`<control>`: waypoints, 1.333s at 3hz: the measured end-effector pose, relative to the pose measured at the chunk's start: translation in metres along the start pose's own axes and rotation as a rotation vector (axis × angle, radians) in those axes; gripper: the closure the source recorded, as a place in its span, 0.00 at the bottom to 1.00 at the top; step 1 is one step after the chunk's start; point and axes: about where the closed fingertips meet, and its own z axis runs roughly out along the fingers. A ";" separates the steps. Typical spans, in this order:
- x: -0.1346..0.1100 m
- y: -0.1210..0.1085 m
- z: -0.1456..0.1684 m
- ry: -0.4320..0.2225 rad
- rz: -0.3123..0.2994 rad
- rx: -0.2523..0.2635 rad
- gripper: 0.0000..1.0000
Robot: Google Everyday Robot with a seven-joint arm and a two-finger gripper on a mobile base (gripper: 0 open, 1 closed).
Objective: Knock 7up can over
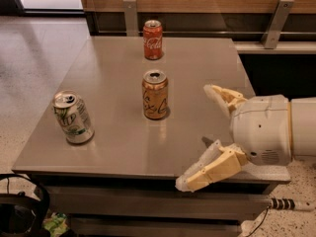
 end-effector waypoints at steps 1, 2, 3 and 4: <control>0.003 0.010 0.012 -0.021 0.003 -0.008 0.00; 0.010 0.023 0.028 -0.073 0.008 -0.004 0.00; 0.008 0.034 0.052 -0.210 -0.025 -0.004 0.00; 0.004 0.040 0.073 -0.291 -0.049 -0.013 0.00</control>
Offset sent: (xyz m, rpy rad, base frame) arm -0.0226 0.0504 -0.0439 0.1756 -0.1010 0.0431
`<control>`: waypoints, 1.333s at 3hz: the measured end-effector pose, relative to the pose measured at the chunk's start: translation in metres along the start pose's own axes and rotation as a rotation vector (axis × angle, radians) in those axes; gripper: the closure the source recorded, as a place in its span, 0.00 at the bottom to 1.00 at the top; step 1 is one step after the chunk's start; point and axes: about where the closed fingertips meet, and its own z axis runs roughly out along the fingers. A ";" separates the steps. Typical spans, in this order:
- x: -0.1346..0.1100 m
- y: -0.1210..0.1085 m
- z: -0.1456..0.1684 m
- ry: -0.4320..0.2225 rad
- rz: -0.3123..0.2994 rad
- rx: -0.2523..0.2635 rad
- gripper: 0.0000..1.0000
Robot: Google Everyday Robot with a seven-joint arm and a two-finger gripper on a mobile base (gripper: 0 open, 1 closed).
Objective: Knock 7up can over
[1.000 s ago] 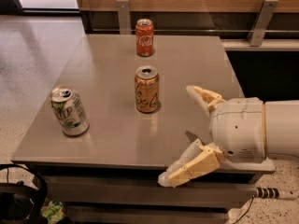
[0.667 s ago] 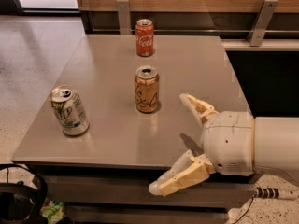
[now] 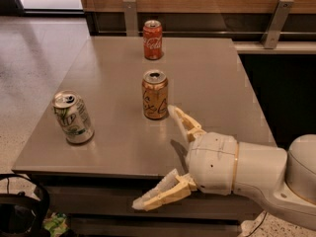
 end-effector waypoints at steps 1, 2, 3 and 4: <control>-0.005 0.008 0.022 -0.022 -0.029 0.000 0.00; -0.012 0.012 0.038 -0.022 -0.060 0.014 0.00; -0.016 0.012 0.054 0.002 -0.082 0.025 0.00; -0.013 0.001 0.068 0.022 -0.068 0.023 0.00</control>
Offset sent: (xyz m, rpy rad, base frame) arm 0.0033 0.0607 0.0038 -0.0067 -0.1017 -0.0184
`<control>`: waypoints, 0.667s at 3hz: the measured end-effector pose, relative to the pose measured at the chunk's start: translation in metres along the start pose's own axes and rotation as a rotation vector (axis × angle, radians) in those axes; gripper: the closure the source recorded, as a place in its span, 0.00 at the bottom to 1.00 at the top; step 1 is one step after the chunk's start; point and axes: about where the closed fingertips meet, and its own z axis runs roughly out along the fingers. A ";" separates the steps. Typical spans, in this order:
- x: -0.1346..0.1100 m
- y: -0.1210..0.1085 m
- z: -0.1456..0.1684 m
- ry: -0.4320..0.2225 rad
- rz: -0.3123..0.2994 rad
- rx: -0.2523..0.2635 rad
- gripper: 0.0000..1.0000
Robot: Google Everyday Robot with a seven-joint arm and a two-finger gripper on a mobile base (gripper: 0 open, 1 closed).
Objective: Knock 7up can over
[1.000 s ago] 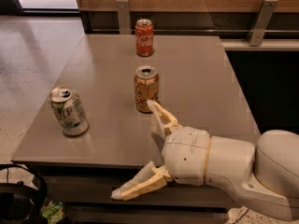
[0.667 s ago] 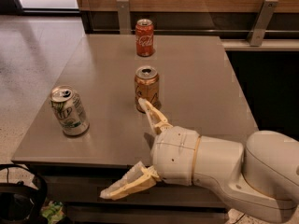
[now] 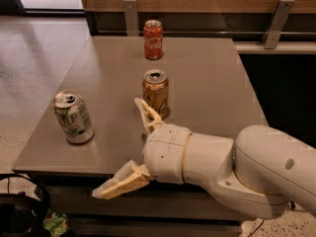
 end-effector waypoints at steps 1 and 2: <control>0.008 -0.014 0.018 0.012 0.055 -0.016 0.00; 0.011 -0.020 0.030 0.020 0.094 -0.029 0.00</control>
Offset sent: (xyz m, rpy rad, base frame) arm 0.0415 0.0416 -0.0223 0.0254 0.2009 0.0170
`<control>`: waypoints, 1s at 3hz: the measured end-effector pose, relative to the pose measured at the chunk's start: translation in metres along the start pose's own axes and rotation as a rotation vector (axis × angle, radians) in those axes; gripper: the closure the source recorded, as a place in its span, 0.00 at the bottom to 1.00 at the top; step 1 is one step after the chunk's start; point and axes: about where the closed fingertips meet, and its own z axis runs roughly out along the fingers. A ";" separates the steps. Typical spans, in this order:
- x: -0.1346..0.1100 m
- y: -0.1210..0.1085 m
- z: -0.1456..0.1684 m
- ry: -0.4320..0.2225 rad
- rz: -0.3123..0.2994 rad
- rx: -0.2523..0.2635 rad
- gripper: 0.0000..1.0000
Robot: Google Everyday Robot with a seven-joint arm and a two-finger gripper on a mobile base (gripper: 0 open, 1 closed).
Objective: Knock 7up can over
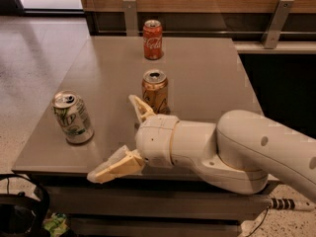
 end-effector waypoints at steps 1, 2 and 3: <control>-0.011 0.024 0.024 -0.010 0.051 -0.044 0.00; -0.014 0.020 0.032 -0.013 0.054 -0.051 0.00; -0.015 0.018 0.039 -0.015 0.057 -0.056 0.00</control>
Offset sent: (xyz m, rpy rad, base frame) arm -0.0281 0.0489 -0.0010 0.0579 0.0920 0.0491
